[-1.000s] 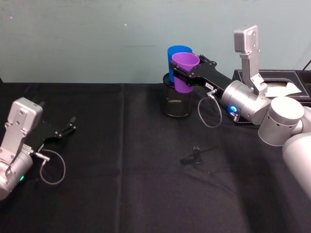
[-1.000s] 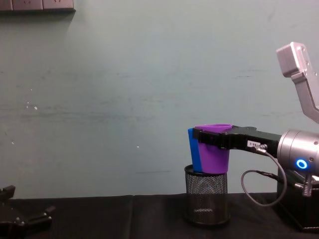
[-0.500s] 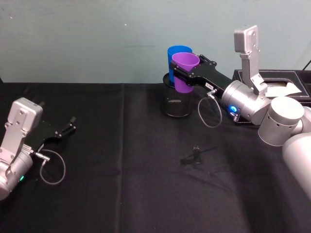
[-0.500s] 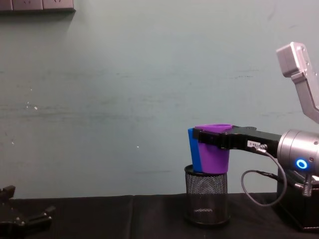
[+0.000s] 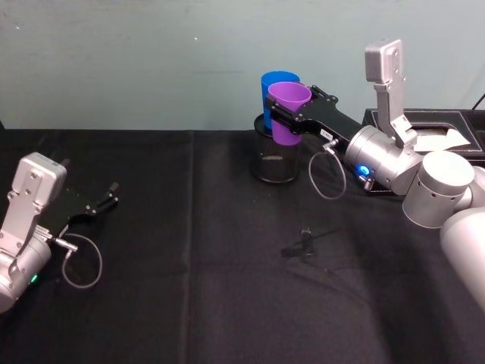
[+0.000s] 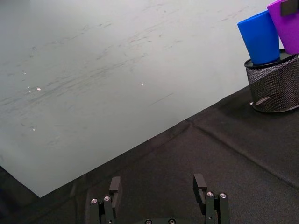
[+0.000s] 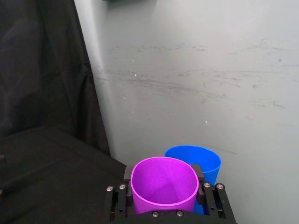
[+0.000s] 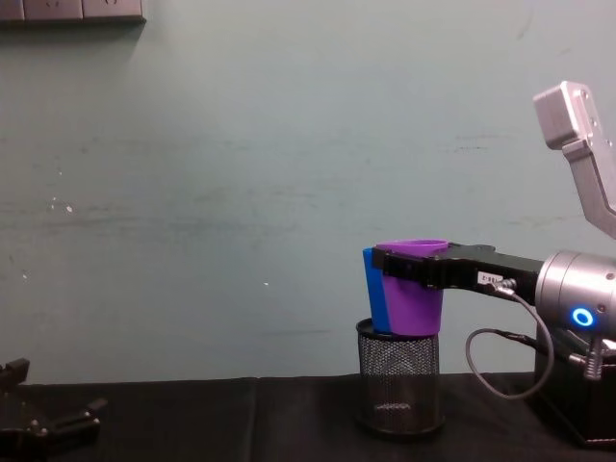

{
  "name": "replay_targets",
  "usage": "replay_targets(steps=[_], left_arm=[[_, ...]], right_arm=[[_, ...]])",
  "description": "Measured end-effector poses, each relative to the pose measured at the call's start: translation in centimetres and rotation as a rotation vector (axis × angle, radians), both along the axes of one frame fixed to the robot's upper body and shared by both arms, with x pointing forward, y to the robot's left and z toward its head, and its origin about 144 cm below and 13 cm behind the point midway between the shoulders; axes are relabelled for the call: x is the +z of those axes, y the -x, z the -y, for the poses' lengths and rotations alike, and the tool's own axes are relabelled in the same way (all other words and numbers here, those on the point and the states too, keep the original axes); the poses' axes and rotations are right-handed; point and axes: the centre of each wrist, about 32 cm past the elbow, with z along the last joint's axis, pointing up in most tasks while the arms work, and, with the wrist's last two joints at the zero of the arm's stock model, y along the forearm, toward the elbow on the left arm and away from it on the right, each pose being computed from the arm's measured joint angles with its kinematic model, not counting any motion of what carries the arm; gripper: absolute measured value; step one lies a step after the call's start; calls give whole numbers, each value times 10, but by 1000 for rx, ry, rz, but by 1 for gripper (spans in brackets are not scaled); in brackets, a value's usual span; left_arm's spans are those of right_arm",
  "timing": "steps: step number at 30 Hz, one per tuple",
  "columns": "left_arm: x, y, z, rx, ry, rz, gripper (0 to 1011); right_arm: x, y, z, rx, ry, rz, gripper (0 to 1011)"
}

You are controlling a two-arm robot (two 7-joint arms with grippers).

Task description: Pick up one cup with a gripper and tap it against the other cup.

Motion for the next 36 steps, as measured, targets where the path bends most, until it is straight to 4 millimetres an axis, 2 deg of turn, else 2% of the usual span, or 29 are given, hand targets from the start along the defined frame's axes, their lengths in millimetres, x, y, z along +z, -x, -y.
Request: replay_targets(steps=[8, 15, 23, 27, 36], left_arm=[[0, 0, 0, 0, 0, 0, 1000], [0, 0, 0, 0, 0, 0, 1000], [0, 0, 0, 0, 0, 0, 1000], [0, 0, 0, 0, 0, 0, 1000], [0, 0, 0, 0, 0, 0, 1000]], right_arm=[[0, 0, 0, 1, 2, 1, 737], [1, 9, 0, 17, 9, 7, 737], [1, 41, 1, 54, -7, 21, 737], [-6, 62, 3, 62, -4, 26, 737], [-40, 112, 8, 54, 32, 50, 737]])
